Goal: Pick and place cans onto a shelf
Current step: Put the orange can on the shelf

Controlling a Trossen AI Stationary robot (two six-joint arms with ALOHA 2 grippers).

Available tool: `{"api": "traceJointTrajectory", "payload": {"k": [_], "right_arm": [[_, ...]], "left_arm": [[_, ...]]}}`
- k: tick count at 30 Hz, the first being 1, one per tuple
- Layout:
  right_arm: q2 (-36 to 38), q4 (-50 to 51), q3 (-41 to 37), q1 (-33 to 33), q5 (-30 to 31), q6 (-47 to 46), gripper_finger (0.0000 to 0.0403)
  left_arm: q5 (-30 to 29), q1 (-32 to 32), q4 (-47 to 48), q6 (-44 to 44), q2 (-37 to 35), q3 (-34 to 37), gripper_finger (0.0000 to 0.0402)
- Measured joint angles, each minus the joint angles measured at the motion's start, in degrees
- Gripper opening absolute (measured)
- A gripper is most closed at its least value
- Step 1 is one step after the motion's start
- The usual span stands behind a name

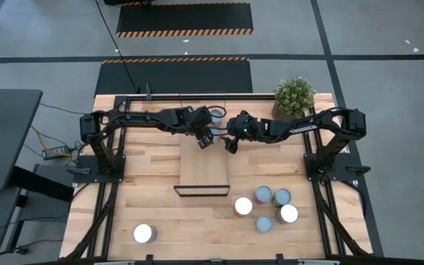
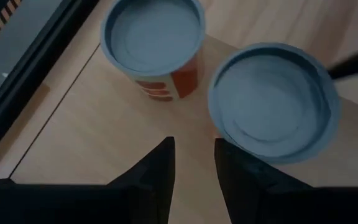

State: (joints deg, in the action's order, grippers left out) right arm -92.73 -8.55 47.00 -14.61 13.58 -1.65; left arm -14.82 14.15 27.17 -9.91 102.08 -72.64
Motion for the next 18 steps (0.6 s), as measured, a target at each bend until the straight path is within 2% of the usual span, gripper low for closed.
{"api": "traceJointTrajectory", "payload": {"k": [7, 10, 13, 18], "right_arm": [[0.5, 2.1, 0.0, -1.6, 3.7, 2.9, 0.0348], [1.7, 4.6, 0.0, -1.9, 4.9, 3.7, 0.0348], [3.5, 5.9, 0.0, -2.0, 4.8, 4.3, 0.0348], [5.2, 7.9, 0.0, -0.9, -1.5, 3.1, 0.0348]], "left_arm": [[1.5, -2.4, 0.3, -1.5, -0.1, 0.0, 0.0121], [1.4, -3.4, 3.3, -1.5, -0.2, 0.0, 0.0121], [-1.6, -3.6, 5.7, -1.5, -0.2, 0.0, 0.0121], [-5.8, -3.0, 6.3, -3.7, -0.2, 0.0, 0.0121]]}}
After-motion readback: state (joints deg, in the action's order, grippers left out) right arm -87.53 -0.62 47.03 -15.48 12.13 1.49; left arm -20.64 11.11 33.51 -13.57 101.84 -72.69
